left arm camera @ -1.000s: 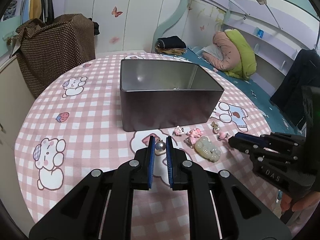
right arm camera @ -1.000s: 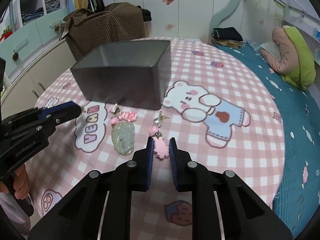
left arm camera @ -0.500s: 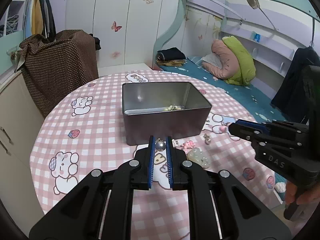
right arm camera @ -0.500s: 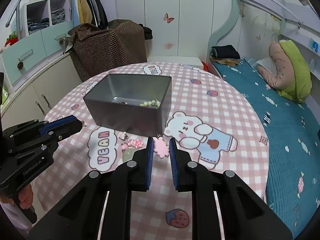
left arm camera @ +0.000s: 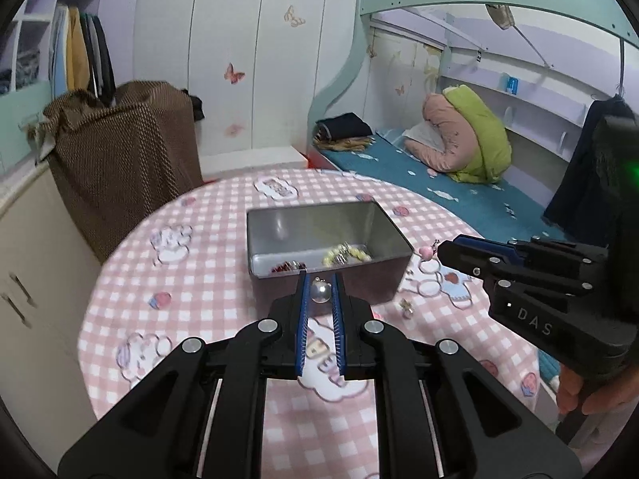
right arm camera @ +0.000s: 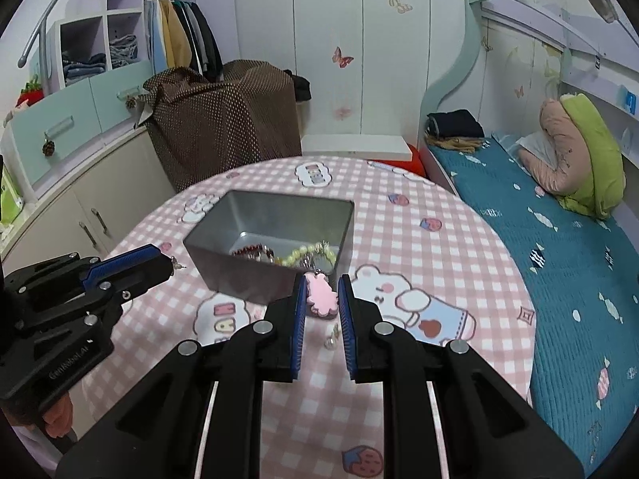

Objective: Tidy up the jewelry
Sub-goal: 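Carry both charms over the grey tin and lower them inside, then open both tools to release the charms into the tin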

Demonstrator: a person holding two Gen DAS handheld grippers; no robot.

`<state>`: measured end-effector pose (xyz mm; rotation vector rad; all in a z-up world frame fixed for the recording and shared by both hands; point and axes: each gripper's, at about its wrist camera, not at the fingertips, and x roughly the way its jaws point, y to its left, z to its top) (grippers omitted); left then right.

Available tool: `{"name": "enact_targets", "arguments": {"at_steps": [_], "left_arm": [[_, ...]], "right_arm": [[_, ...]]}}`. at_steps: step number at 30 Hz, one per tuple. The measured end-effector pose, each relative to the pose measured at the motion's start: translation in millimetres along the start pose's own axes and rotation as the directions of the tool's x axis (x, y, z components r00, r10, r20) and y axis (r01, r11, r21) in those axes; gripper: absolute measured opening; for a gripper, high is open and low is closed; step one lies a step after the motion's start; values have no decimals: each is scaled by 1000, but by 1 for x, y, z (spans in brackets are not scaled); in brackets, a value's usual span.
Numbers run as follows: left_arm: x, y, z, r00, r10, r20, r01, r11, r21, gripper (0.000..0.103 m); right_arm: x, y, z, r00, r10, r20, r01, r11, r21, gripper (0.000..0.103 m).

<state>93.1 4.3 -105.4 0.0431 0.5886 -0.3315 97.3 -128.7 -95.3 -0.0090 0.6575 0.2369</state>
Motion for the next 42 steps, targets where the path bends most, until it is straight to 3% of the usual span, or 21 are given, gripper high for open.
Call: {"name": "enact_targets", "arguments": {"at_steps": [14,35,37,38,39,40,42], "left_arm": [[17,5,33,998,37,41,-39,998,44,12],[85,26,37,994,62,-91,-65,998,-20,12],[86,27,36,993,64,-97,-66,998,-23,18],[85,28,36,993,65,-100,-67,997,-24,25],[84,29,37,992,71,-100,-74,997,-28,42],[83,31,37,992,89,-94,-92,995,-34,48],[80,34,38,992,82,-93,-87,995,-46,50]], "right_arm": [[12,0,36,998,20,55,-20,1000,-1,16],[62,2,42,997,69,-43,-69,998,12,16],[60,-1,44,997,58,-41,-57,998,20,21],[59,-3,44,998,50,-41,-49,998,28,33],[58,-5,44,999,37,-38,-36,999,33,44],[56,-8,44,999,13,-31,-11,999,38,49],[51,-12,43,1000,-1,-22,2,999,48,55]]}}
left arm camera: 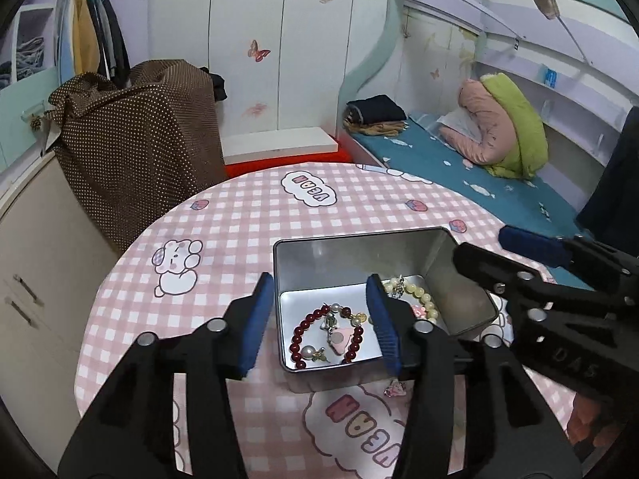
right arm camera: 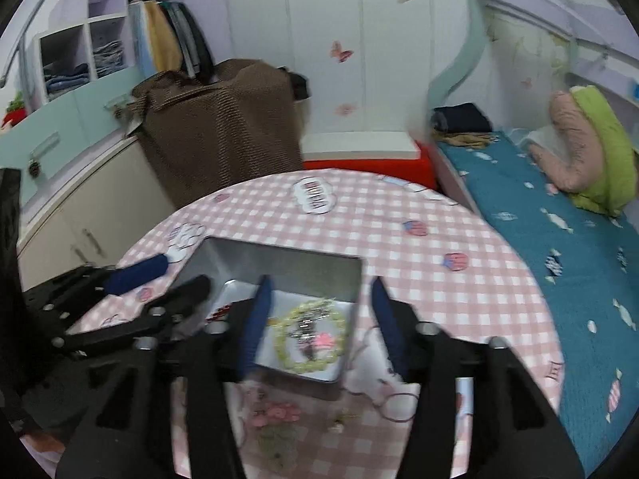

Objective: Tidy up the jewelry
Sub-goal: 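Open both tools to release the charms into the tin, then withdraw both tools from the tin toward the remaining charms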

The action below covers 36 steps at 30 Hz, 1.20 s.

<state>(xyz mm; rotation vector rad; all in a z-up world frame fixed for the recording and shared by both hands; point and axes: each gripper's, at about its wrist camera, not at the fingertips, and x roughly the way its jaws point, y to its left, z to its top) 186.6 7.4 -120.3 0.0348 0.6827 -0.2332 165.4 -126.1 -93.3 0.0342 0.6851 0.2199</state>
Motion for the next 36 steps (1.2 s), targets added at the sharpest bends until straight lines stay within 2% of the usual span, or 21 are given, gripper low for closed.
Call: {"name": "enact_targets", "arguments": {"at_steps": [20,36], "left_arm": [[-25,0,-2,1000,7,11,-7,1000,-22,52],[-59,-6,-16,999,22,32,-21,1000,-22,55]], "right_arm": [[-22,-4,-7,1000,-29,4,29,1000,5,59],[-62,6,-16,998,-41,56,41,999,-11,65]]}}
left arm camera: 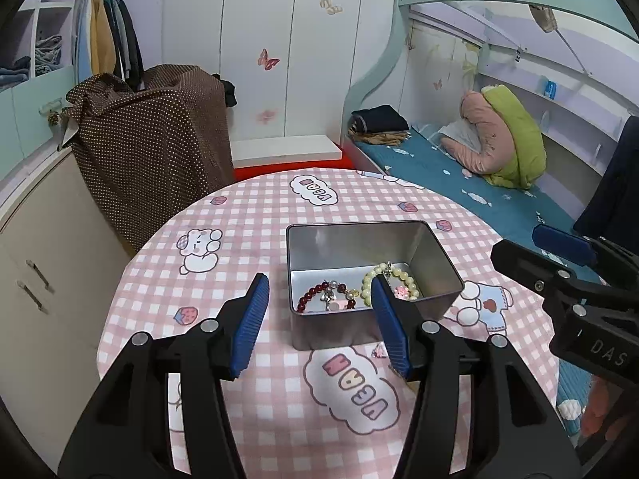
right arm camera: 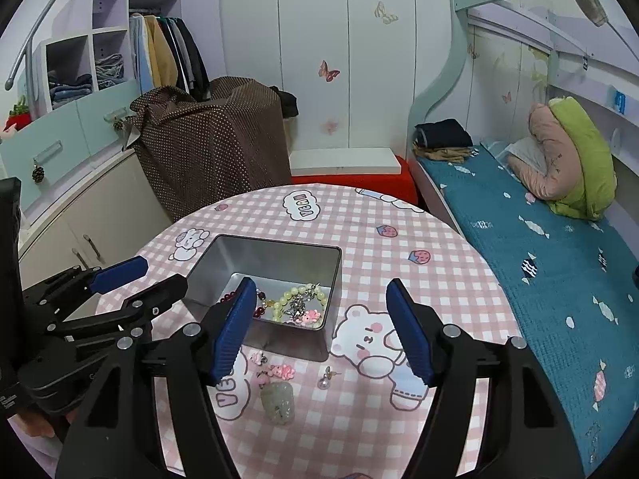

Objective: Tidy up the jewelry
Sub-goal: 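Withdraw both tools from the tin toward the remaining charms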

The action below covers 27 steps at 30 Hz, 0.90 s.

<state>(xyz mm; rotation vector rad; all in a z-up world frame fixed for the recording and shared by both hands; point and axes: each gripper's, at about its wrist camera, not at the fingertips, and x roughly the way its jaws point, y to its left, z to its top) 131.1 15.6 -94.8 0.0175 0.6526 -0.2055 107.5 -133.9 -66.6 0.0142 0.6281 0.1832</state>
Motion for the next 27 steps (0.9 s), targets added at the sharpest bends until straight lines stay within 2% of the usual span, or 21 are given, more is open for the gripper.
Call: {"name": "enact_targets", "arguments": {"at_steps": [3,12,17,27], "left_arm": [[-6,-1,-4,1000,2,1,-2,1000,1,59],[-13,-3,-16,1000,6,-17,-6,1000,-9,59],[-9,3,-25,999,10,-42,-11,1000,-15,59],[7,17,-41,994,19,-105,-24,999,-46,59]], "right_arm": [[-5,1,-4,1000,-4,2,4,1000,3,66],[-9,0,-20,1000,-5,-22,5,1000,0,68],[0,1,-32,996,65,-67,-66,998,-17,68],[29,14,-54,979,120,-167,-131,990,-60,66]]}}
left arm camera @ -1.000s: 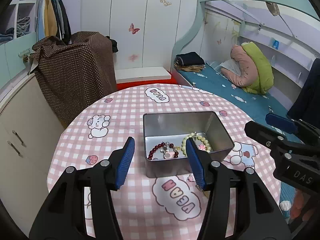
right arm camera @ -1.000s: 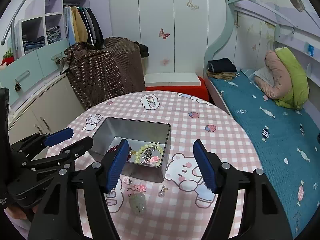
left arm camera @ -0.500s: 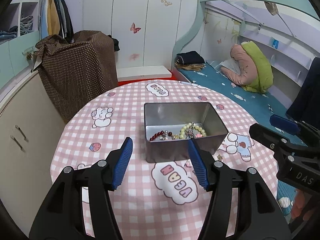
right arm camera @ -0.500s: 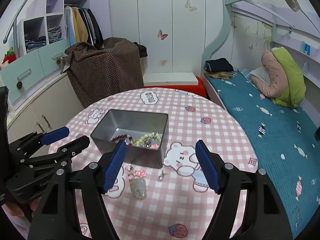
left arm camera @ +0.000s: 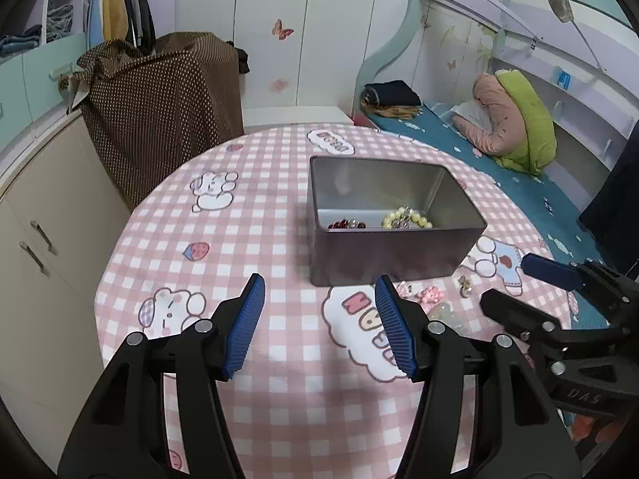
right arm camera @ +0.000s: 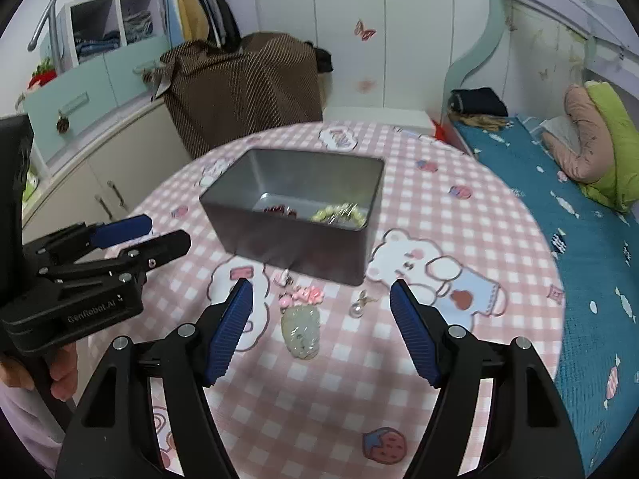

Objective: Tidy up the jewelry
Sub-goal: 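Withdraw both tools from the tin toward the remaining charms, then grasp the pink bear charm with the right tool while the left tool grasps a small pink charm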

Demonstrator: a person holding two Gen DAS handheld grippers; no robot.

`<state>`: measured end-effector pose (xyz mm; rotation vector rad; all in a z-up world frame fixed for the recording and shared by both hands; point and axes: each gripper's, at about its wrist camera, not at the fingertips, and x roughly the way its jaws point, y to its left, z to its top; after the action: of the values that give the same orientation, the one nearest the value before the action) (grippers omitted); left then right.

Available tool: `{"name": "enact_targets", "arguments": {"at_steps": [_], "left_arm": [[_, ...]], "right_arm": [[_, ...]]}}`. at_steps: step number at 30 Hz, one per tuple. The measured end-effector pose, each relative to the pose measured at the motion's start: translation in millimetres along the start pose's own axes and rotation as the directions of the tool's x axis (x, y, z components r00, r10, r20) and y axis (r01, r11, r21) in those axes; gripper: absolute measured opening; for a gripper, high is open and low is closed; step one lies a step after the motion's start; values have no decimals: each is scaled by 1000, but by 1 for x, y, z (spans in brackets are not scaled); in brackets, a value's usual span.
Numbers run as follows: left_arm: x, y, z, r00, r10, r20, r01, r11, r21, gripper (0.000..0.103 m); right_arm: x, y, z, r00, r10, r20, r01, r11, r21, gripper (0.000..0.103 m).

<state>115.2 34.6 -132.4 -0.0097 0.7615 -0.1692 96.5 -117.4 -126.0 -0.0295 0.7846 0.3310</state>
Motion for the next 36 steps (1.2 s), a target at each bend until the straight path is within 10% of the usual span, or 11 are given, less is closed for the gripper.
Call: {"name": "enact_targets", "arguments": {"at_steps": [25,36], "left_arm": [[32,18,-8,997,-16,-73,13,999,-40,62],[36,2,-7,996,-45,-81,44,999,-12,62]], "right_arm": [[64,11,-1,991,-9,-132,1,998,-61,22],[59,5,-1,993,1,-119,-5,999,-36,20]]}}
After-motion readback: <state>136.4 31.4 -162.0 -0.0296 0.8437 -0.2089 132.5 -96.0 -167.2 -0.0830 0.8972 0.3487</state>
